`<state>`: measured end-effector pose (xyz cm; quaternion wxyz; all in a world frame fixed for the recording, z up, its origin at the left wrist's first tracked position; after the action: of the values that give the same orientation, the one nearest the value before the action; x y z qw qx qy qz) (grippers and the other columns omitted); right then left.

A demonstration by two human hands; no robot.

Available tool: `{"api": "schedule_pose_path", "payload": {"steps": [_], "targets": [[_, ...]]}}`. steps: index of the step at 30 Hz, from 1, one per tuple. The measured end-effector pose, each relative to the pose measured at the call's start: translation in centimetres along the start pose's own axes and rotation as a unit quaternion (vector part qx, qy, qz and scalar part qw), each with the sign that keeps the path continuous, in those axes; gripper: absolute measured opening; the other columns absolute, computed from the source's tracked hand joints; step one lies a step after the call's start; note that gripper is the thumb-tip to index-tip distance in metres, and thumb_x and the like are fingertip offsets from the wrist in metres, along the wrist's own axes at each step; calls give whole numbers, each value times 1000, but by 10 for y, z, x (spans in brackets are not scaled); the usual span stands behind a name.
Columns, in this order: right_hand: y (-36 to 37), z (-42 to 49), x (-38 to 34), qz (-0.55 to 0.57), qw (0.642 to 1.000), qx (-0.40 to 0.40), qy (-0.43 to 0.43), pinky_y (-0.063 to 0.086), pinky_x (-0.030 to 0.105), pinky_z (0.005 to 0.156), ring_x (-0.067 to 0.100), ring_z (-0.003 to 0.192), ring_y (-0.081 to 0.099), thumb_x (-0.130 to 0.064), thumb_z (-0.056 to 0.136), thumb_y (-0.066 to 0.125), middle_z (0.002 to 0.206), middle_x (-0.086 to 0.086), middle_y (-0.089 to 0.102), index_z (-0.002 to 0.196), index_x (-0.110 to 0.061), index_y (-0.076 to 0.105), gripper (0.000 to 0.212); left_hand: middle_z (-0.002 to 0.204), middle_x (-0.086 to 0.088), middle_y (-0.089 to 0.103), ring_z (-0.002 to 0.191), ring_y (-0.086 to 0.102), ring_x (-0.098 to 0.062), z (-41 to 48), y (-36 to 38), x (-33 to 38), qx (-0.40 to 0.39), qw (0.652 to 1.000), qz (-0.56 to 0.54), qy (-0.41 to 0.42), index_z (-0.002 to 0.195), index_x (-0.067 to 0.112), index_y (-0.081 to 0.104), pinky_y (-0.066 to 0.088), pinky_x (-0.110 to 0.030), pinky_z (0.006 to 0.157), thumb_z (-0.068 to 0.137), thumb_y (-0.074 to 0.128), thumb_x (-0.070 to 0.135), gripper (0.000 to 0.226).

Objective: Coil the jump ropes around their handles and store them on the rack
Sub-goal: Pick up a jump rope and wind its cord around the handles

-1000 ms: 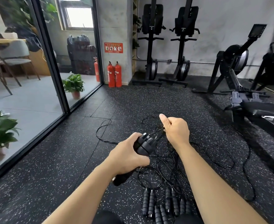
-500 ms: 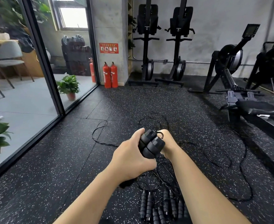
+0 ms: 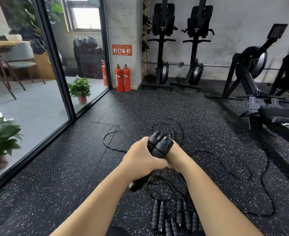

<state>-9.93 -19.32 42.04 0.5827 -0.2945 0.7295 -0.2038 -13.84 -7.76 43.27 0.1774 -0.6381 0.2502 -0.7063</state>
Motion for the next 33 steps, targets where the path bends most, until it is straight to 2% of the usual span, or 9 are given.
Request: {"api": "schedule_pose_path", "payload": {"steps": [2,4,10,13,16,19,23,29,33], "targets": [[-1,-2,5,72,997,-7,8,23,14,42,13,58,46,-2,94,44,75,7,51,90,-8,54,12,70,7,63,61,57,-14,1,-3,-1,13,1000,-18,-8,83,21,56,50,-33,62,43,73,39,47],[0,-18,1,84,995,-26,-43,19,19,36,13,37,30,-4,91,45,53,8,44,70,-8,49,22,70,6,61,61,56,-15,3,-9,-4,37,999,-24,-26,82,20,56,51,-34,62,43,71,37,45],[-18,-23,8,-118,988,64,-72,40,28,56,13,48,50,-48,93,51,47,-8,56,56,-16,62,50,85,12,66,79,65,-16,6,-46,-16,82,989,102,-66,89,22,54,54,-32,71,54,71,31,41],[-25,-38,-12,-222,952,165,-134,46,28,59,19,60,60,-48,94,49,56,-2,61,60,-11,61,53,82,16,61,79,62,-13,2,-54,-18,81,969,225,-57,91,23,50,48,-28,65,67,71,29,33],[-29,-50,-31,-267,909,237,-214,36,26,51,18,50,47,-44,96,47,49,-2,47,52,-12,41,55,79,12,57,76,60,-18,-3,-57,-22,89,946,308,-47,93,20,47,44,-29,61,73,68,31,31],[-29,-62,-53,-313,866,265,-285,22,25,46,20,50,40,-42,97,46,47,-6,35,50,-16,31,56,86,5,62,79,63,-23,-7,-57,-21,90,914,395,-11,100,19,47,44,-31,62,76,65,29,32],[-28,-64,-76,-323,826,272,-374,30,27,51,22,51,39,-38,94,53,44,-9,25,45,-21,21,61,90,4,59,81,61,-23,-14,-47,-10,58,868,488,77,97,20,40,38,-32,62,82,61,26,27],[-31,-38,-77,-276,876,179,-353,33,29,53,14,48,38,-48,95,50,44,-3,36,45,-16,36,61,70,8,44,67,56,-20,-20,-37,7,-1,816,518,257,94,21,37,41,-33,56,86,57,33,24],[-26,-20,-56,-8,951,38,-307,28,27,47,11,39,27,-41,90,64,40,-4,30,40,-16,37,61,68,10,40,66,49,-17,-26,-41,14,-29,847,454,276,93,24,37,48,-35,65,89,53,49,29]]}}
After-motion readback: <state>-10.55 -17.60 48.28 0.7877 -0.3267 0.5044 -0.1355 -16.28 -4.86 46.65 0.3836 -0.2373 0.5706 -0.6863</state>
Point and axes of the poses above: each hand's wrist, its own z-axis towards the middle knuckle, its own y-axis out of the palm, x = y × z, the point moved 3 cm from there along z, towards the middle knuckle
